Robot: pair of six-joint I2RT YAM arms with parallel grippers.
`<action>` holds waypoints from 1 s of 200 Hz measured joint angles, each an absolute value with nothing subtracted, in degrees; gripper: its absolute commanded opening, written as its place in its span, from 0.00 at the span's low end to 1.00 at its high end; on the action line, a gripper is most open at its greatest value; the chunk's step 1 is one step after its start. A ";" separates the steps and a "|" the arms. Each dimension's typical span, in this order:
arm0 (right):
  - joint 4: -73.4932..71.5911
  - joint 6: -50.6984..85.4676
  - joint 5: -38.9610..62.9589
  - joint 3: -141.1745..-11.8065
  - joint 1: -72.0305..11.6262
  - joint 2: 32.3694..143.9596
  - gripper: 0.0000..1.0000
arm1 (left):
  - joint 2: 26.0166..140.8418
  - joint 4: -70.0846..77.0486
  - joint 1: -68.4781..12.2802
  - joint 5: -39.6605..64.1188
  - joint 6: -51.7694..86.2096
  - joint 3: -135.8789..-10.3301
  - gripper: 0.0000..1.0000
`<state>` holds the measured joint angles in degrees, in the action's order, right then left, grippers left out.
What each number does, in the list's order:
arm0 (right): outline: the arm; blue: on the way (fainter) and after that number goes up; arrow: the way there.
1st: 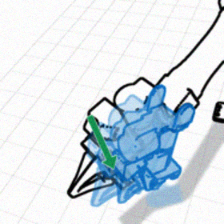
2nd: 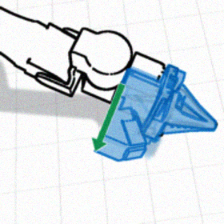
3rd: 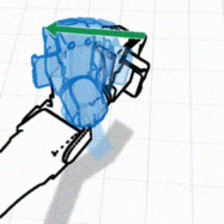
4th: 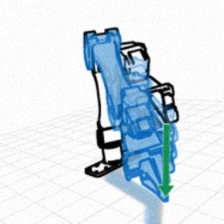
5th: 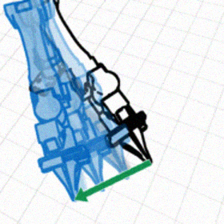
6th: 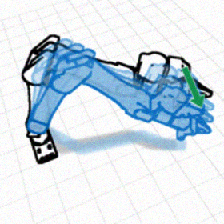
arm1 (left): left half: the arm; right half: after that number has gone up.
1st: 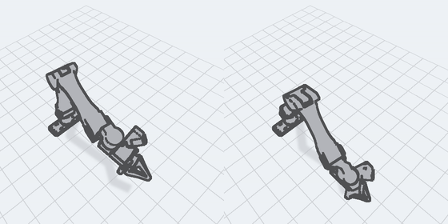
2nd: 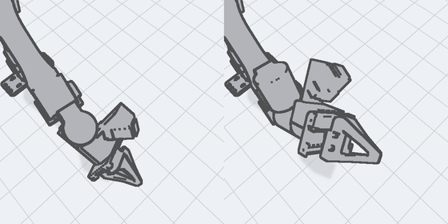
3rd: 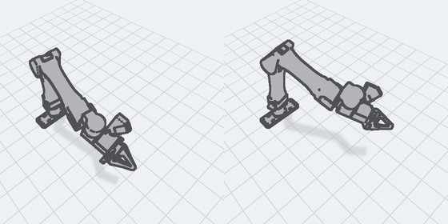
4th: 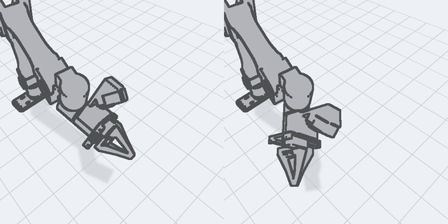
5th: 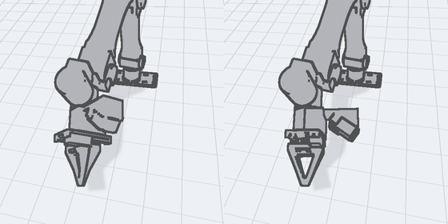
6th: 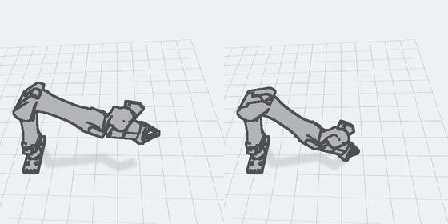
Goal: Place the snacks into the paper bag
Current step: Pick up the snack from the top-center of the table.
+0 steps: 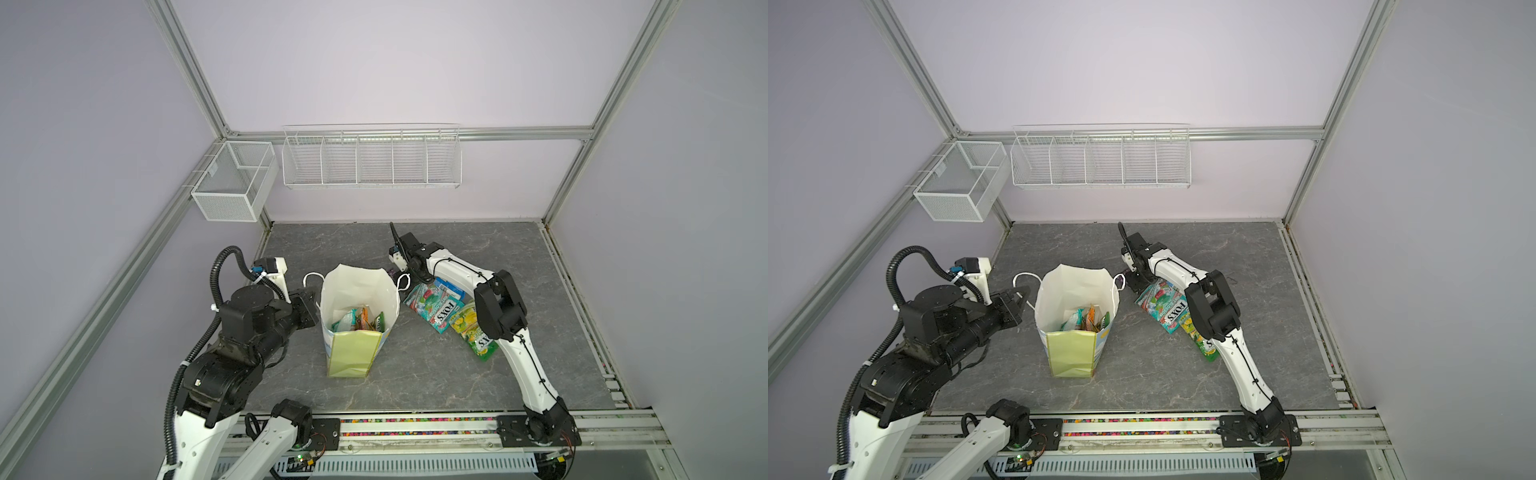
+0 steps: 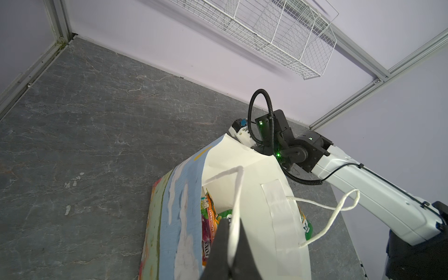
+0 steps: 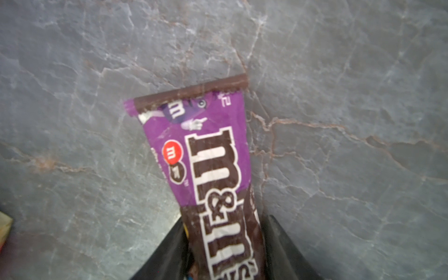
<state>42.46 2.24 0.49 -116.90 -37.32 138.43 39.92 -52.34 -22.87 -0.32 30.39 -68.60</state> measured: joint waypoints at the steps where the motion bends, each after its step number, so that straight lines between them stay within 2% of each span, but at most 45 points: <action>1: 42.46 2.39 0.45 -116.90 -37.34 138.43 0.44 | 39.92 -52.34 -22.87 -0.32 30.39 -68.60 0.00; 69: 41.50 2.85 -0.84 -115.55 -38.44 137.36 0.22 | 39.90 -52.34 -22.87 -0.10 30.85 -68.60 0.00; 140: 41.28 3.46 -0.75 -112.49 -39.53 132.92 0.17 | 39.90 -52.34 -22.87 0.05 31.03 -68.60 0.00; 200: 37.78 5.61 -0.10 -104.86 -40.18 120.55 0.14 | 39.90 -52.29 -22.87 0.05 31.07 -68.60 0.00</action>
<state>37.78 5.61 -0.10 -104.86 -40.18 120.55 39.90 -52.29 -22.87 0.05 31.07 -68.60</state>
